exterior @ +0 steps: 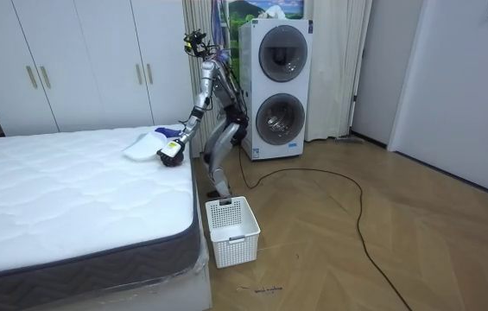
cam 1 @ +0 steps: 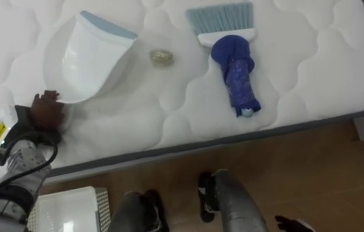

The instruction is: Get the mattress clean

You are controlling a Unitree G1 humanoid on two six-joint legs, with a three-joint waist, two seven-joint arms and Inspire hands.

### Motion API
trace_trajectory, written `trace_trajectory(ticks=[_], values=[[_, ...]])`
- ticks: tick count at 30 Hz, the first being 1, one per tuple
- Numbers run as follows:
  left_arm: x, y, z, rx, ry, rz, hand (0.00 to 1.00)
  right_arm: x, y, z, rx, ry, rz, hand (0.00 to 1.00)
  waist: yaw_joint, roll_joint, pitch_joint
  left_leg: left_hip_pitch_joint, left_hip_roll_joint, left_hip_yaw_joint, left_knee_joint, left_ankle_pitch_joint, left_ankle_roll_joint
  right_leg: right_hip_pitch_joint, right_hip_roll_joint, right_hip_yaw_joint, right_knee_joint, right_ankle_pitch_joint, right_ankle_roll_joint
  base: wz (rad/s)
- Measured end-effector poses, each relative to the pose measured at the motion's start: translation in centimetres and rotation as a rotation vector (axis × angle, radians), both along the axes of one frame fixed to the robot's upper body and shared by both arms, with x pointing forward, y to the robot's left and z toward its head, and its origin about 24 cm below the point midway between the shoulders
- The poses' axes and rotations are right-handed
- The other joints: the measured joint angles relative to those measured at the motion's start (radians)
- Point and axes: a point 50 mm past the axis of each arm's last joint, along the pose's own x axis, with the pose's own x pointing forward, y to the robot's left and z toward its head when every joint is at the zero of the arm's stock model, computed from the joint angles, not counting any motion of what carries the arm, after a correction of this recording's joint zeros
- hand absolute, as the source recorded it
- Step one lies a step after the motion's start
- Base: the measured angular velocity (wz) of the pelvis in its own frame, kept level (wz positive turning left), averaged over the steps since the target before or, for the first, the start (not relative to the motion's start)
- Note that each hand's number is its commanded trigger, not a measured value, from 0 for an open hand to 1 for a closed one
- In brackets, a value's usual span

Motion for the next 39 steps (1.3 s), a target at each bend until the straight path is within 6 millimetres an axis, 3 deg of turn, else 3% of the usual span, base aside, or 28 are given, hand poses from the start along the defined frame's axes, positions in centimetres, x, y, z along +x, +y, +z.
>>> trace_trajectory(ticks=[12, 18, 32, 39], values=[[0.5, -0.6, 0.6, 0.244, 0.013, -0.147, 1.00, 1.2, -0.3, 0.6, 0.052, -0.097, -0.102, 0.00, 0.023, 0.005, 0.0001, 0.010, 0.001, 0.002, -0.014, 0.003, 0.001, 0.009, -0.002, -0.003, -0.011, 0.000, -0.001, -0.01], [0.6, -0.9, 0.9, 0.367, -0.002, -0.210, 1.00, 2.7, -0.7, 1.3, 0.095, -0.181, -0.199, 0.00, 0.027, 0.004, 0.0006, 0.101, 0.005, 0.003, -0.070, 0.007, -0.001, 0.100, 0.002, -0.011, -0.064, 0.000, 0.000, 0.00], [-0.1, -1.2, 0.6, 0.463, -0.021, -0.287, 1.00, 4.8, -1.0, 2.2, 0.196, -0.286, -0.400, 0.00, 0.022, 0.003, 0.0003, 0.146, -0.002, 0.000, -0.123, 0.016, 0.001, 0.160, -0.007, -0.030, -0.121, -0.009, 0.018, 0.04], [-0.6, -0.7, 0.4, 0.568, 0.020, -0.334, 1.00, 4.7, -1.0, 2.2, 0.218, -0.291, -0.449, 0.00, 0.024, 0.004, 0.0005, 0.159, -0.005, 0.003, -0.130, 0.016, 0.002, 0.174, -0.010, -0.032, -0.127, -0.010, 0.021, 0.01]])
